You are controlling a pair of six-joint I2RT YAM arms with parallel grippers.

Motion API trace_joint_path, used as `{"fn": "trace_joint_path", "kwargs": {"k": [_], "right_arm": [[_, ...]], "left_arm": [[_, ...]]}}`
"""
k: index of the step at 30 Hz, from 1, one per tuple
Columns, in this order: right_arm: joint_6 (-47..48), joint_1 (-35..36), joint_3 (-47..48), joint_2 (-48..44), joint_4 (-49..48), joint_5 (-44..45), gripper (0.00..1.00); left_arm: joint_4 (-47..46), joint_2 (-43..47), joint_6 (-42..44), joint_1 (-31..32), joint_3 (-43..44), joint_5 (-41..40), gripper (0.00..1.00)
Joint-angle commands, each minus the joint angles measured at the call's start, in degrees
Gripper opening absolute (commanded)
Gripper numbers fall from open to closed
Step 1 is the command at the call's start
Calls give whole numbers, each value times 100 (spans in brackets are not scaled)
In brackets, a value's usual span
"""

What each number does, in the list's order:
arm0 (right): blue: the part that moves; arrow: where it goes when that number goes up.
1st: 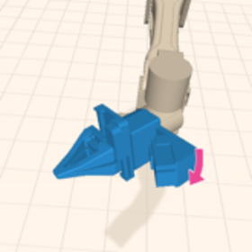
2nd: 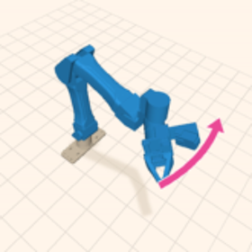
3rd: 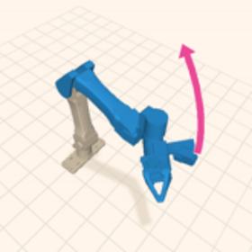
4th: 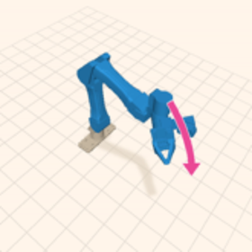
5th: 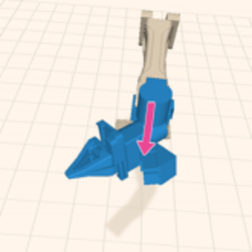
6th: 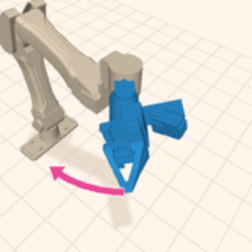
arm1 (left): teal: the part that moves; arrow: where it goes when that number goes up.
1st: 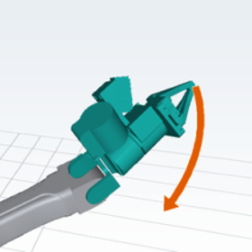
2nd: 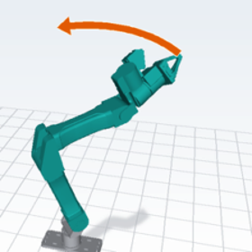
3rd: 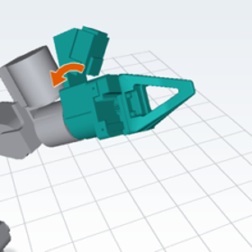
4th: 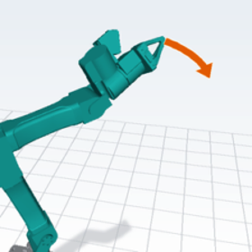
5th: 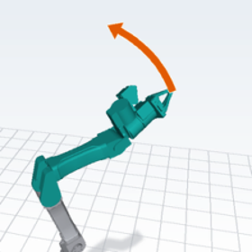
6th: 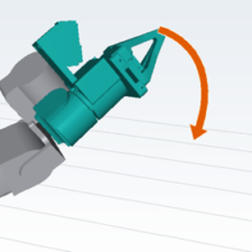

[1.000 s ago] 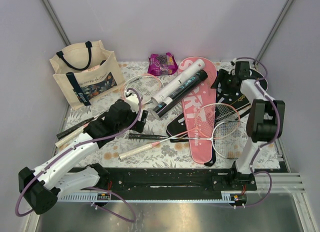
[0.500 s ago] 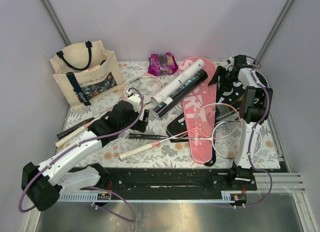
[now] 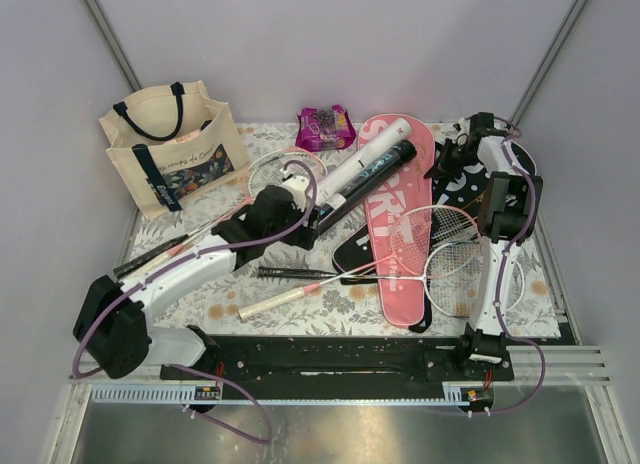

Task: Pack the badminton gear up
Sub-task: Open the racket bag at the center of the board.

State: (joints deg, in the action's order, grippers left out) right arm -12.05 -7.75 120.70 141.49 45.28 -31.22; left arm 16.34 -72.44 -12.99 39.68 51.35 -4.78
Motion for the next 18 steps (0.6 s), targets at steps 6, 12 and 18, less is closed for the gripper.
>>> {"fn": "trace_joint_path", "kwargs": {"k": [6, 12, 18], "right_arm": [[-350, -51, -1233, -1790, -1372, 818, 0], [-596, -51, -1611, -2213, -1820, 934, 0], [-640, -51, -1893, -2670, -2242, 1320, 0]], "left_arm": [[-1001, -1270, 68, -13, 656, 118, 73], [-1054, -2036, 43, -83, 788, -199, 67], [-939, -2353, -28, -118, 877, -278, 65]]}}
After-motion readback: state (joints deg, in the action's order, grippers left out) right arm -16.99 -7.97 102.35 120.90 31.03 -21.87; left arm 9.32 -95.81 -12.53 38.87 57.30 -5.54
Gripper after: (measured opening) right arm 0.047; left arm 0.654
